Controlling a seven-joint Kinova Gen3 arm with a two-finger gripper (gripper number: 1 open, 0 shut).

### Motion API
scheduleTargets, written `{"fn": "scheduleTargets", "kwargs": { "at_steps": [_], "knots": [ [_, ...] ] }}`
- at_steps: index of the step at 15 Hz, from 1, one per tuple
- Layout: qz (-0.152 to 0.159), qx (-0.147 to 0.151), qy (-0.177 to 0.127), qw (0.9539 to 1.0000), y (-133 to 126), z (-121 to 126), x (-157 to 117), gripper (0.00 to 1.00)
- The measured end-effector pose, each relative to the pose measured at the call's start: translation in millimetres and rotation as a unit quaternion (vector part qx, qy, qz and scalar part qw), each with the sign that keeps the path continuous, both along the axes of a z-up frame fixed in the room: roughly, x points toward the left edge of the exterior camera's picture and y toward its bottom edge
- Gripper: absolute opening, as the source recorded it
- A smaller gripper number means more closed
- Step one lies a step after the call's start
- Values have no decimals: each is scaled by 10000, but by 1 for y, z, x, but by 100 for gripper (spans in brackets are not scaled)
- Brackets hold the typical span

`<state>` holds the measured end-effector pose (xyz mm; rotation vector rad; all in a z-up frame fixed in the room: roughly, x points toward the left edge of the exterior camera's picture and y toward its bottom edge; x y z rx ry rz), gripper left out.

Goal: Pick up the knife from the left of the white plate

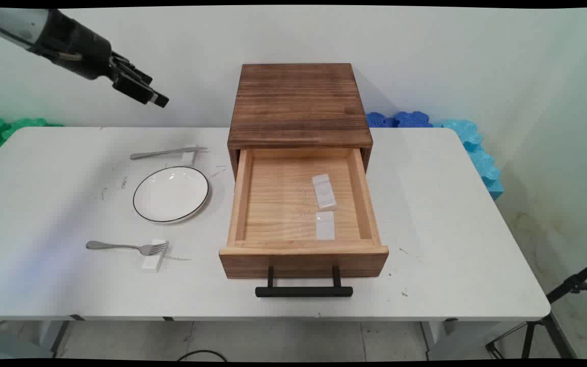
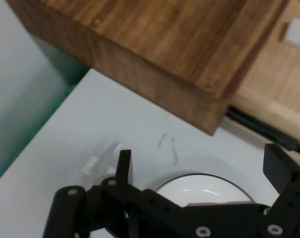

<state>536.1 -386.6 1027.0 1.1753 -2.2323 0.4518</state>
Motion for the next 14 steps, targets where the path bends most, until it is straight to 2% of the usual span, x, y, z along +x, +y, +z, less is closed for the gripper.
{"fn": "scheduleTargets", "kwargs": {
  "at_steps": [5, 8, 14],
  "knots": [
    [153, -10, -214, 9997, -22, -16, 9, 100],
    [196, -5, -431, 9989, -41, -35, 17, 100],
    [-163, 58, -957, 9953, -79, -82, 25, 100]
  ]
}}
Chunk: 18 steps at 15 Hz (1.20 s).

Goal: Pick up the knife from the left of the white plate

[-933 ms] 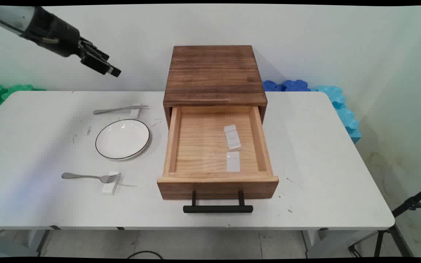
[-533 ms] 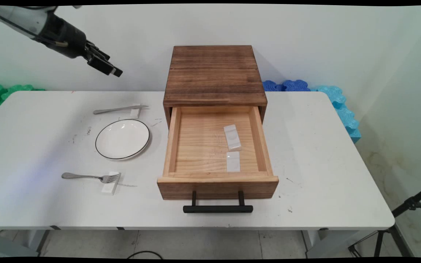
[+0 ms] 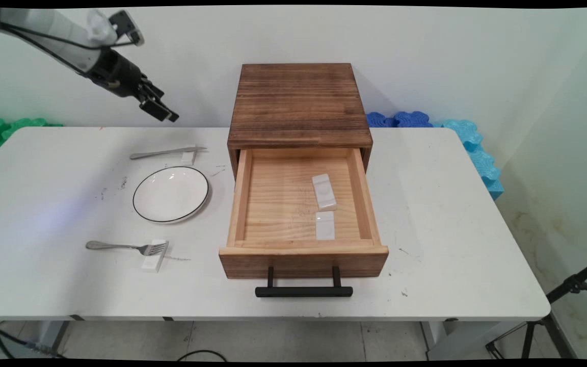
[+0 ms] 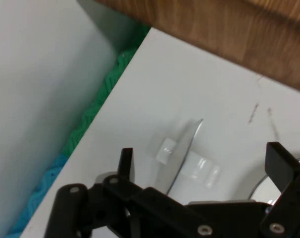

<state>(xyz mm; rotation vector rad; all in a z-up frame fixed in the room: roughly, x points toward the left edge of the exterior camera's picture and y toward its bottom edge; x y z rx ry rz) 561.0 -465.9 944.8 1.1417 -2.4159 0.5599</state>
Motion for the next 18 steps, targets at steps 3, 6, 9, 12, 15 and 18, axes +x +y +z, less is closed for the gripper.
{"fn": "scheduleTargets", "kwargs": {
  "at_steps": [3, 6, 9, 12, 15, 18],
  "knots": [
    [-194, 83, -231, 9995, -12, -22, 7, 100],
    [-435, 187, -461, 9978, -22, -43, 15, 100],
    [-641, 270, -631, 9956, -30, -59, 21, 100],
    [-805, 333, -758, 9933, -37, -72, 26, 100],
    [-1030, 410, -917, 9896, -46, -88, 31, 100],
    [-1250, 473, -1053, 9854, -54, -101, 35, 100]
  ]
}}
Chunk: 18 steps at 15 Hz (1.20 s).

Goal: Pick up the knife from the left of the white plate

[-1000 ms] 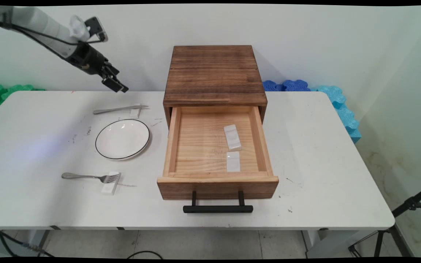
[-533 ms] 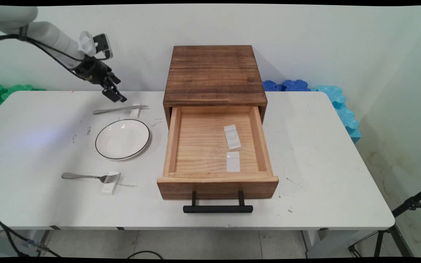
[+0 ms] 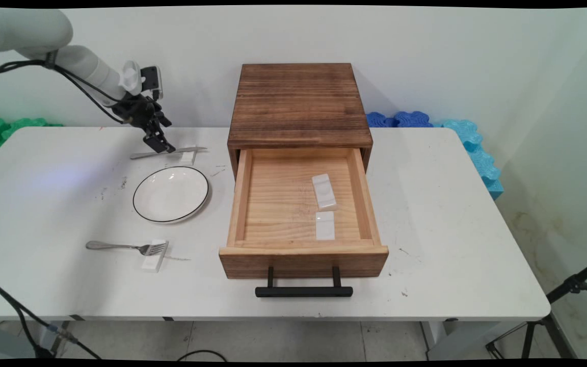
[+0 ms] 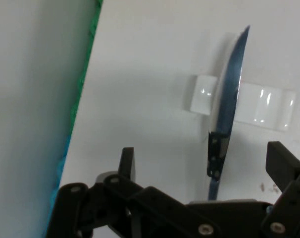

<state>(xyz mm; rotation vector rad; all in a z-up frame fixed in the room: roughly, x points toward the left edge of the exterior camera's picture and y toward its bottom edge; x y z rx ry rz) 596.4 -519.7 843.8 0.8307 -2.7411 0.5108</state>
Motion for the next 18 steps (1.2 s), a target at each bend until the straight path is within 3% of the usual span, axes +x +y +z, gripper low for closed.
{"fn": "scheduleTargets", "kwargs": {
  "at_steps": [9, 18],
  "knots": [
    [-480, 164, -203, 9985, -15, -16, 2, 100],
    [-782, 310, -315, 9960, -23, -13, 8, 100]
  ]
}}
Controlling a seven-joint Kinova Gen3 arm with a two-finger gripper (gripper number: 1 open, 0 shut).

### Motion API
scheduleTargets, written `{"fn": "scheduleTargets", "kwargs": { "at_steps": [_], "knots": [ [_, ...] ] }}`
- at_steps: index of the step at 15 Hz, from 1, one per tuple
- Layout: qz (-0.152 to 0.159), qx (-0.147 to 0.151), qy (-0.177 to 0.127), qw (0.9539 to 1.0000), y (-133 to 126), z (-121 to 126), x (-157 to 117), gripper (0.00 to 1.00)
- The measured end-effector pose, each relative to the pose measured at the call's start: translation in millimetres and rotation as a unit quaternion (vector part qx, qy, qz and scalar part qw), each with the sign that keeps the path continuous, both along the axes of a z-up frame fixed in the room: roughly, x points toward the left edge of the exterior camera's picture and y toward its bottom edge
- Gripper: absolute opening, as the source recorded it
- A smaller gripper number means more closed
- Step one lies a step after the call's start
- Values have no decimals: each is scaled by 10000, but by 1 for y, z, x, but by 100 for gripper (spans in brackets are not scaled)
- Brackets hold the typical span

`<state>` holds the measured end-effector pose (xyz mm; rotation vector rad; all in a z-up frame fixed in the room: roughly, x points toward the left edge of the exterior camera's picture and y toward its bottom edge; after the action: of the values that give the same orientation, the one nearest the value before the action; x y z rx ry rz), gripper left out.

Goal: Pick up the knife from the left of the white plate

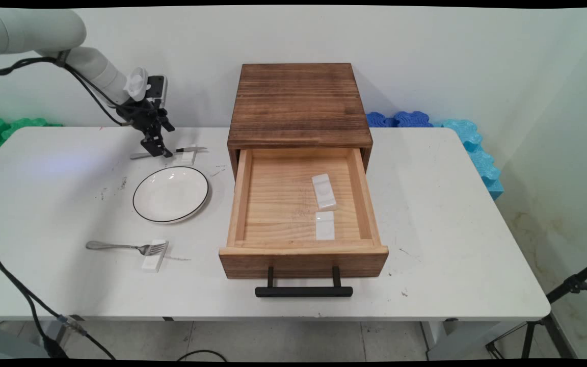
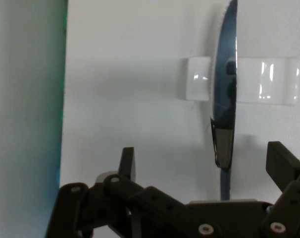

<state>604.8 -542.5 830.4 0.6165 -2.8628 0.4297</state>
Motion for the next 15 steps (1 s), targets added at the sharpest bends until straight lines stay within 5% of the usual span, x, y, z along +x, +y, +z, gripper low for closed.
{"fn": "scheduleTargets", "kwargs": {
  "at_steps": [15],
  "knots": [
    [-30, 247, 13, 9997, -6, -10, 7, 100]
  ]
}}
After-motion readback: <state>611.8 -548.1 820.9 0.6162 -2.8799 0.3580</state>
